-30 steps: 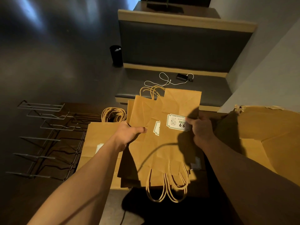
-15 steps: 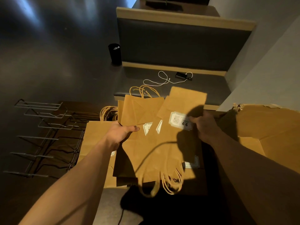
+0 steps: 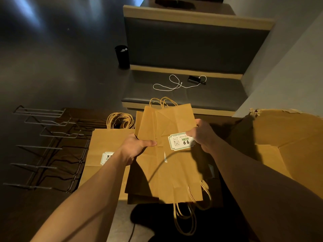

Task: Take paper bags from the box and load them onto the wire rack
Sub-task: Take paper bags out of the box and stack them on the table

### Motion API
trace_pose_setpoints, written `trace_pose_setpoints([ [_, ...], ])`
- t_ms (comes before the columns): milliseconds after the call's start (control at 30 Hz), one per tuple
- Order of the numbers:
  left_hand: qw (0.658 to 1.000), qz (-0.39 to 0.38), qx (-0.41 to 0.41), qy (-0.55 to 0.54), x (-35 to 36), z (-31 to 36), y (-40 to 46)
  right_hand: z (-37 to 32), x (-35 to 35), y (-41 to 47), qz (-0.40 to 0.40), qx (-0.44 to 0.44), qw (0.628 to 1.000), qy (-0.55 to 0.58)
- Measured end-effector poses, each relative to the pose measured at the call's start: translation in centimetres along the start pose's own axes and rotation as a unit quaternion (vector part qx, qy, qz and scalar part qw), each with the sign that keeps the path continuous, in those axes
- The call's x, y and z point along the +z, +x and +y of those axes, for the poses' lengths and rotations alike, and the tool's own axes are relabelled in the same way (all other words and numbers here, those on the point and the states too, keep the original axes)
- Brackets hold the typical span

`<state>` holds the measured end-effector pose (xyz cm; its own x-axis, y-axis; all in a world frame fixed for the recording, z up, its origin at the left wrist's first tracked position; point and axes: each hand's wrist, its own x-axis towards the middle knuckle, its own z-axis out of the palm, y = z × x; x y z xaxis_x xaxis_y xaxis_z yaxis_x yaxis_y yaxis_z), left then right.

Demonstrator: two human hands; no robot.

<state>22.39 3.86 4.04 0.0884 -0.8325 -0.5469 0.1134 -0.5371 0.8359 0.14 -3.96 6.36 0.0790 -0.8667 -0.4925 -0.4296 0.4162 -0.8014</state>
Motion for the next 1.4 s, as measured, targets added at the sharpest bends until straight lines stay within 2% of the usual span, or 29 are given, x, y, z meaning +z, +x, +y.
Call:
trace_pose_setpoints([
  [233, 1.0, -0.002, -0.005, -0.028, 0.1, -0.4, 0.2, 0.0, 0.3, -0.3, -0.028, -0.004, 0.999, 0.031],
  [367, 0.999, -0.009, -0.005, -0.039, 0.4, -0.1, -0.2, -0.1, 0.3, -0.4, 0.02, 0.003, 0.994, 0.103],
  [433, 0.999, -0.002, 0.006, -0.039, 0.5, -0.2, -0.1, -0.3, 0.5, -0.6, 0.019, 0.01, 0.99, 0.139],
  [567, 0.995, 0.045, 0.015, -0.087, -0.1, -0.3, 0.5, -0.4, 0.1, -1.2, -0.099, 0.047, 0.989, 0.096],
  [733, 0.992, 0.05, -0.004, -0.12, -0.7, -0.3, 0.9, -0.4, -0.1, -1.8, -0.15, 0.04, 0.982, 0.105],
  [967, 0.99, 0.064, -0.005, -0.126, -1.4, -0.8, 0.7, -0.2, -1.2, -1.2, -0.068, 0.047, 0.983, 0.165],
  [1133, 0.985, 0.081, -0.014, -0.151, -0.6, -0.8, 0.8, -0.9, -0.6, -1.7, -0.126, 0.05, 0.986, 0.1],
  [1200, 0.987, 0.075, -0.008, -0.144, -0.3, -0.6, 0.9, -0.9, 0.2, -1.7, -0.096, 0.036, 0.991, 0.091],
  [1333, 0.994, 0.036, 0.006, -0.108, -0.3, -0.3, 1.0, -0.7, 0.4, -1.5, -0.085, 0.031, 0.994, 0.067],
  [1400, 0.994, 0.043, 0.009, -0.102, -0.8, -0.3, 1.0, -1.6, -0.2, -1.5, -0.068, 0.01, 0.997, -0.018],
])
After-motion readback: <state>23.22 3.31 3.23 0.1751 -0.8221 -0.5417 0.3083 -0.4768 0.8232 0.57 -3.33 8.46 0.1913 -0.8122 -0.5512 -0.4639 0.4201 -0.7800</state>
